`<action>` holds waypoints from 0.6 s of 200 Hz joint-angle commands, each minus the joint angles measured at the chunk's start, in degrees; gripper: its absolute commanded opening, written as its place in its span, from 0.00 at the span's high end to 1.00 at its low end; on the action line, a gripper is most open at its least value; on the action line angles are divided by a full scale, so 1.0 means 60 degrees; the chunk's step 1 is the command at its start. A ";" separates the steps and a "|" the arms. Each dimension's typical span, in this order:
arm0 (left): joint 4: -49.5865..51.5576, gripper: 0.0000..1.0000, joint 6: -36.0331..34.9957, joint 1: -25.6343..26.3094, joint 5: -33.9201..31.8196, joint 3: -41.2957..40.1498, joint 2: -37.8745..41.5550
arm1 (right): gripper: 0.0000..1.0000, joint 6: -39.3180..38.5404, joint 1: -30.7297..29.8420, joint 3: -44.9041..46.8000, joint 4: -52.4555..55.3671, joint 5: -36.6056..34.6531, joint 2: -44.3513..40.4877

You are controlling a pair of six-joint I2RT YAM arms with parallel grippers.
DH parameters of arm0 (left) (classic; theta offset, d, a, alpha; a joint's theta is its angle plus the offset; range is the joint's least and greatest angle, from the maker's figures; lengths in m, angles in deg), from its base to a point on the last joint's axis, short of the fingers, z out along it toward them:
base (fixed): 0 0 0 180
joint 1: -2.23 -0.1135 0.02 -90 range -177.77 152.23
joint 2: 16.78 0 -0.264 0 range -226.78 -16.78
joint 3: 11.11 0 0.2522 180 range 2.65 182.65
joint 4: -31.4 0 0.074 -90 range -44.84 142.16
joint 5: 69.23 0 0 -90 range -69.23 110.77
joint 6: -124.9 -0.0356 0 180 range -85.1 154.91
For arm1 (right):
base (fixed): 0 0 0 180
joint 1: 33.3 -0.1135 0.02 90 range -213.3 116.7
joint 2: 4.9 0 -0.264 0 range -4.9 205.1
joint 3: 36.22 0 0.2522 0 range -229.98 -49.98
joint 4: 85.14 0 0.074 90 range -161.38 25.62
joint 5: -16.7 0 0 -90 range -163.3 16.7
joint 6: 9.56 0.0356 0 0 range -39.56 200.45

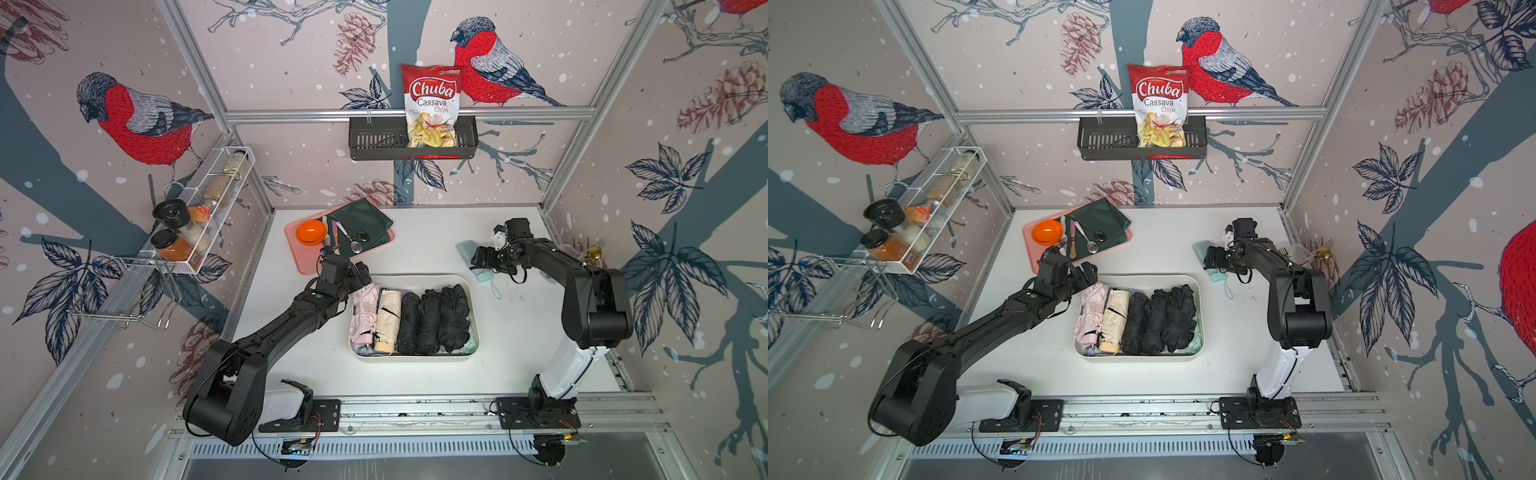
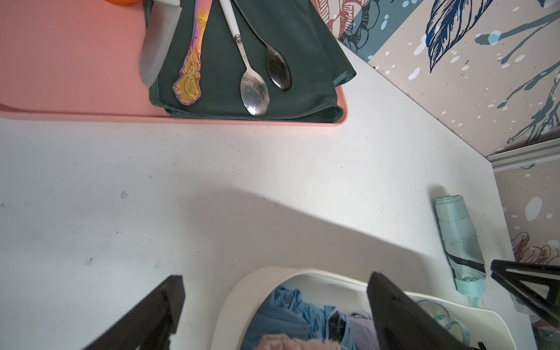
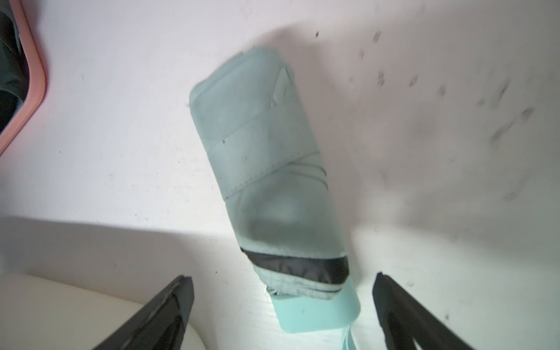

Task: Put the umbrella into the storage box
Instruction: Pick up the umbrella from the center of the board.

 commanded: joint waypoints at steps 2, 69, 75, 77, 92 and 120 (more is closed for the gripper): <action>-0.0092 0.02 -0.0172 -0.0049 0.0115 0.0113 0.0067 | 0.03 -0.0744 0.0044 -0.0637 -0.0143 -0.0082 0.0346; -0.0015 0.02 -0.0185 -0.0078 -0.0001 0.0124 0.0437 | 0.13 -0.2073 0.0235 -0.2574 0.0765 0.0667 0.2394; 0.0003 0.02 -0.0187 -0.0078 -0.0009 0.0128 0.0480 | 0.13 -0.2128 0.0235 -0.2590 0.0771 0.0799 0.2453; -0.0002 0.02 -0.0193 -0.0075 -0.0022 0.0121 0.0493 | 0.14 -0.2135 0.0224 -0.2591 0.0776 0.0840 0.2476; -0.0002 0.02 -0.0188 -0.0078 -0.0063 0.0088 0.0558 | 0.15 -0.2234 0.0166 -0.2566 0.0861 0.1046 0.2576; -0.0044 0.02 -0.0185 -0.0093 -0.0079 0.0053 0.0601 | 0.17 -0.2341 0.0088 -0.2304 0.0825 0.1585 0.2591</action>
